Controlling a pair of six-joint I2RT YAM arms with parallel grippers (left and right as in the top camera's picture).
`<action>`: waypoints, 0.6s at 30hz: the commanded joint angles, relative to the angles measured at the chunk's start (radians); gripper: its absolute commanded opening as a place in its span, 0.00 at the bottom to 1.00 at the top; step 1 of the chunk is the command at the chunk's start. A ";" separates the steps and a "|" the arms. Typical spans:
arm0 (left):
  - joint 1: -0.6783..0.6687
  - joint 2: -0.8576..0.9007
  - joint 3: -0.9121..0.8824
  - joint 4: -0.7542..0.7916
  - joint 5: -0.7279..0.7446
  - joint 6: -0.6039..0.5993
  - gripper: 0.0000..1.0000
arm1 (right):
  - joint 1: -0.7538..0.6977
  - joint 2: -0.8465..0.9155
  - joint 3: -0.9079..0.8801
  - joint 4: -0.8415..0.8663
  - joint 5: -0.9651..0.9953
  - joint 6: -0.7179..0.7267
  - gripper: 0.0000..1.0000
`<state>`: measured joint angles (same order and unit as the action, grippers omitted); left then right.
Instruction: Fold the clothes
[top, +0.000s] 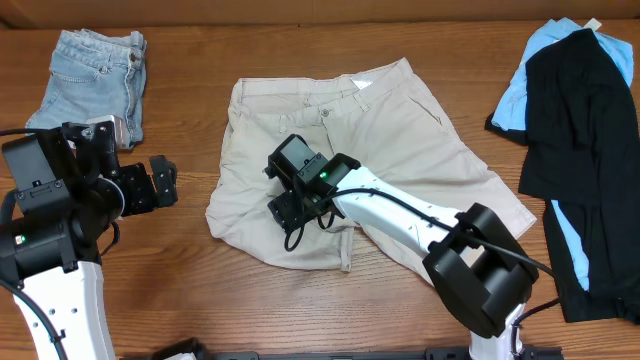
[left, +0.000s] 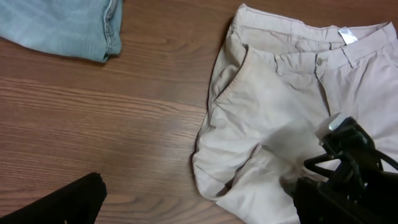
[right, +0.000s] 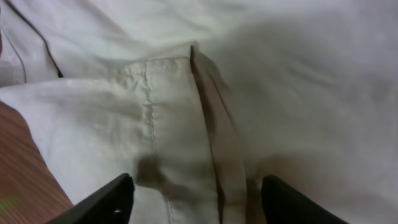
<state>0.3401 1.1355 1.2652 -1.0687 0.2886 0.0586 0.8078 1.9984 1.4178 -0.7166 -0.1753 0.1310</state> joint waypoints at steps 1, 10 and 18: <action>-0.002 0.005 0.015 0.004 0.015 0.017 1.00 | 0.010 0.012 -0.005 0.005 -0.021 -0.005 0.63; -0.002 0.010 0.015 0.007 0.015 0.024 1.00 | 0.010 0.012 -0.005 -0.006 -0.072 -0.002 0.15; -0.002 0.009 0.015 0.050 0.015 0.024 1.00 | 0.014 -0.039 0.058 -0.082 -0.168 -0.009 0.04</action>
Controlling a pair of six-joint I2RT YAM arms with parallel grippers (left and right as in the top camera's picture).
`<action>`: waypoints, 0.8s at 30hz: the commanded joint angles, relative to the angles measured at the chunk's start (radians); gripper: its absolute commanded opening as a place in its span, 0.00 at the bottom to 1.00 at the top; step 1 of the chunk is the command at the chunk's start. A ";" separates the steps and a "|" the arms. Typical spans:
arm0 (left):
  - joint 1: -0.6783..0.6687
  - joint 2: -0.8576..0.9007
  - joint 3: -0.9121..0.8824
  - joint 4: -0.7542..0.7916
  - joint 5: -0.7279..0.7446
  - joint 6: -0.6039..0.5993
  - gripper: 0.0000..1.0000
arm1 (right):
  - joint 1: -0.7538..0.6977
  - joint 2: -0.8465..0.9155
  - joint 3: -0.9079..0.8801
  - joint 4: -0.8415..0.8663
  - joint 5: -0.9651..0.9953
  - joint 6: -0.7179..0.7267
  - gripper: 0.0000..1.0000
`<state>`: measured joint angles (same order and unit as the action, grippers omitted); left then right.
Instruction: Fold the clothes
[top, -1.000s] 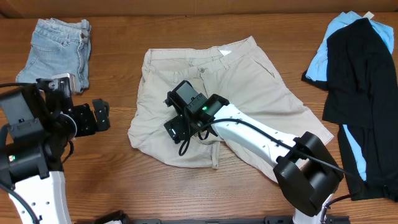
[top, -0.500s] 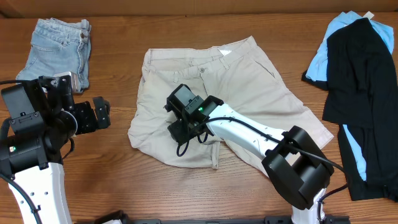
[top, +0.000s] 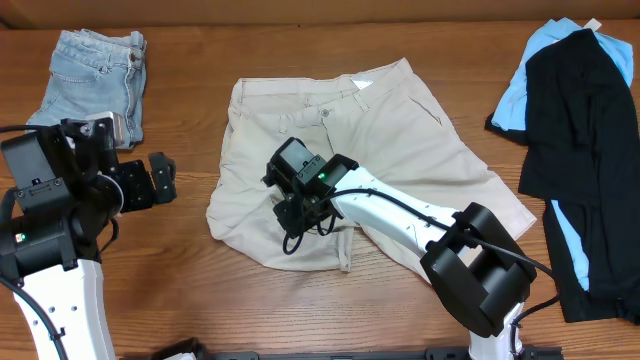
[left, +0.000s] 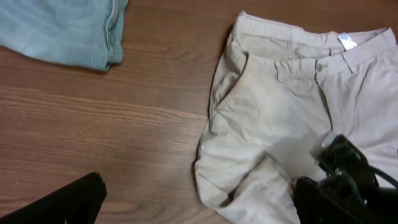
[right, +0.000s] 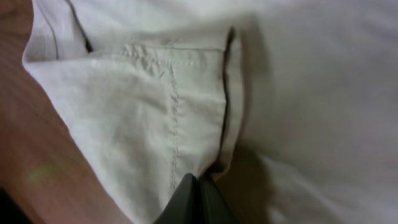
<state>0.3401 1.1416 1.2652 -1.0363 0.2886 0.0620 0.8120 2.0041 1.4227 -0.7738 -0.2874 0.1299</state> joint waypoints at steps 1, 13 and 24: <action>-0.002 0.003 0.015 0.024 0.015 0.020 1.00 | 0.014 -0.061 0.067 -0.044 -0.055 -0.011 0.04; -0.002 0.004 0.015 0.084 0.015 0.020 1.00 | 0.267 -0.157 0.101 -0.230 -0.095 -0.026 0.04; -0.002 0.026 0.015 0.091 -0.010 0.020 1.00 | 0.401 -0.158 0.104 -0.331 -0.063 0.031 0.59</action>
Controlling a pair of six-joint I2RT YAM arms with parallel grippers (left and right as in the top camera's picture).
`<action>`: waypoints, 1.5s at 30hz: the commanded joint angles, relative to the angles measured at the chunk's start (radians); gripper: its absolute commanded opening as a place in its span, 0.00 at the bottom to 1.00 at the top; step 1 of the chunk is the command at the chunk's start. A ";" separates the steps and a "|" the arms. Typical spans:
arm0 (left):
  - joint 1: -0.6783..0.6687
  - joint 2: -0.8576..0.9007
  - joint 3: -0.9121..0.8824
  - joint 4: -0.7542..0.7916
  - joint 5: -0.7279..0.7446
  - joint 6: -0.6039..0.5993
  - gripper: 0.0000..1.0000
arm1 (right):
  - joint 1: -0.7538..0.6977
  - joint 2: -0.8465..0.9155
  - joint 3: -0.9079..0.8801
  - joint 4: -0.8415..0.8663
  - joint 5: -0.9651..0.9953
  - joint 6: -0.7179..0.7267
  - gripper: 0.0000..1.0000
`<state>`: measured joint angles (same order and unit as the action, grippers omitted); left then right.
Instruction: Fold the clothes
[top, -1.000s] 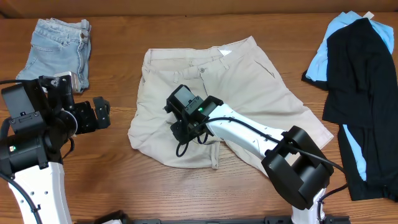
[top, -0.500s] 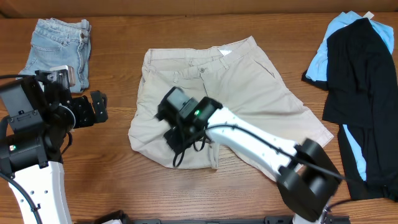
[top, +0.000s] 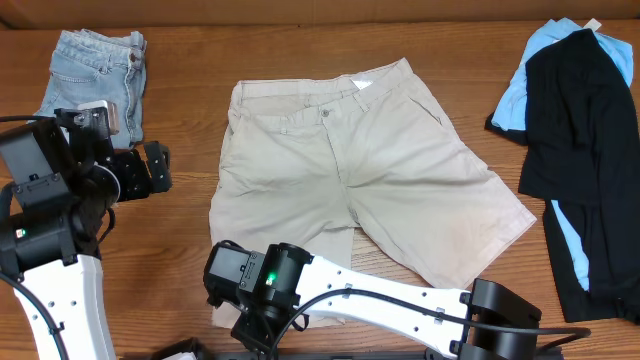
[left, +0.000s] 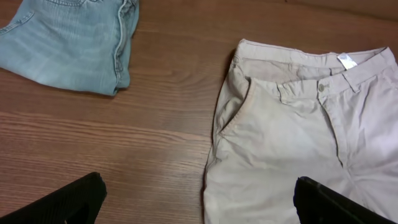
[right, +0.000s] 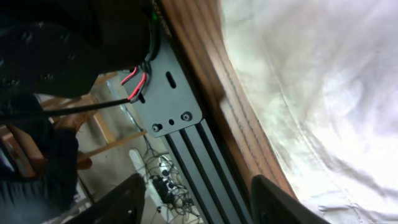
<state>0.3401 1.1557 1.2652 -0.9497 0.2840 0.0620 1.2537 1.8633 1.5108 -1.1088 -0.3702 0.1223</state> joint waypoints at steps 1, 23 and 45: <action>-0.002 0.014 0.015 0.005 -0.006 0.020 1.00 | -0.060 -0.017 0.019 0.003 0.022 0.039 0.60; -0.169 0.169 0.015 0.171 0.135 0.179 1.00 | -0.820 -0.066 0.076 0.027 0.062 0.118 0.73; -0.782 0.826 0.022 0.777 -0.146 0.230 1.00 | -1.033 -0.066 0.076 -0.002 0.119 0.111 0.83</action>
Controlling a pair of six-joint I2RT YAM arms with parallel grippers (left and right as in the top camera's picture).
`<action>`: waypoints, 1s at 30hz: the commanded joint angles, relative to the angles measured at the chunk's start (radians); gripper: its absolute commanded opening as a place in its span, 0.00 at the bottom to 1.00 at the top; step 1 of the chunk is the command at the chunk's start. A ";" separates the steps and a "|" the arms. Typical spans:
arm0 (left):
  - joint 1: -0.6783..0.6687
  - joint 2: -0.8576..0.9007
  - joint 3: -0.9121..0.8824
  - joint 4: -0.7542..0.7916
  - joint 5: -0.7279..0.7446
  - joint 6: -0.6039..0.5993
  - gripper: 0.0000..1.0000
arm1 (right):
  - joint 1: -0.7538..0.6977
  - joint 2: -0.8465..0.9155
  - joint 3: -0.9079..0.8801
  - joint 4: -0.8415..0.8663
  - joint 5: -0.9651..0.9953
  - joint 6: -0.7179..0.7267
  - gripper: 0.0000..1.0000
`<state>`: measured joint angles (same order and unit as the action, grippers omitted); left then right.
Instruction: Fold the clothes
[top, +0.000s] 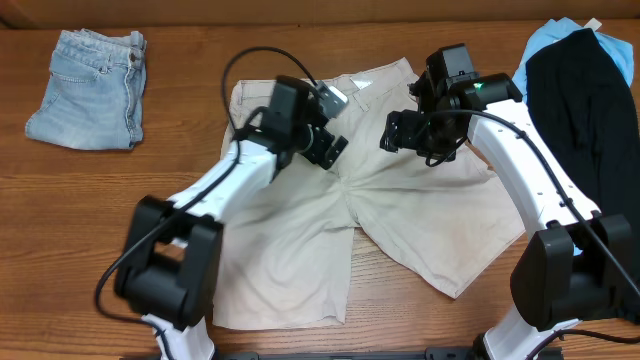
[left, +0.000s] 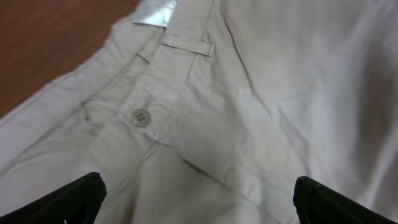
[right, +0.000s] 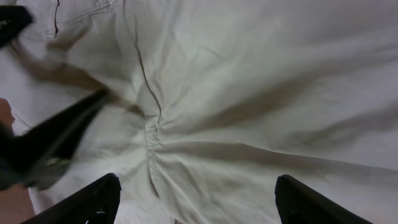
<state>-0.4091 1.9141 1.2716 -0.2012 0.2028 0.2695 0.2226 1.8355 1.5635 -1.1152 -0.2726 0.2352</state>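
The beige shorts lie spread flat in the middle of the table, waistband to the back and both legs toward the front. My left gripper hangs open just over the fly, below the waistband. The left wrist view shows the button and a white label ahead of the left gripper. My right gripper is open over the right half of the shorts. Its camera shows the crotch seam, the right gripper and the blurred left arm at the left.
Folded blue jeans lie at the back left corner. A black and light blue garment lies in a heap along the right side. Bare wooden table shows left of the shorts.
The right gripper was open at the table's front edge by the left leg hem; now it is over the shorts' upper right. The left gripper has moved from beside the jeans to the fly.
The left leg of the shorts lay folded up over the middle, with my right gripper open over its hem, then shut on it. Later the leg lay stretched flat toward the front edge, gripper open. Now both grippers hang open over the waist area.
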 joint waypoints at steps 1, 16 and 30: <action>-0.041 0.086 0.015 0.044 -0.100 0.022 1.00 | -0.002 -0.039 0.024 0.002 0.021 -0.002 0.84; -0.031 0.283 0.016 0.150 -0.459 -0.101 1.00 | -0.002 -0.038 0.023 0.002 0.021 0.005 0.88; 0.314 0.298 0.177 -0.194 -0.416 -0.409 1.00 | -0.002 -0.038 0.020 0.021 0.021 0.005 0.91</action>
<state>-0.1970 2.1441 1.4052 -0.2710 -0.1623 -0.0925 0.2230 1.8355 1.5635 -1.1049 -0.2573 0.2356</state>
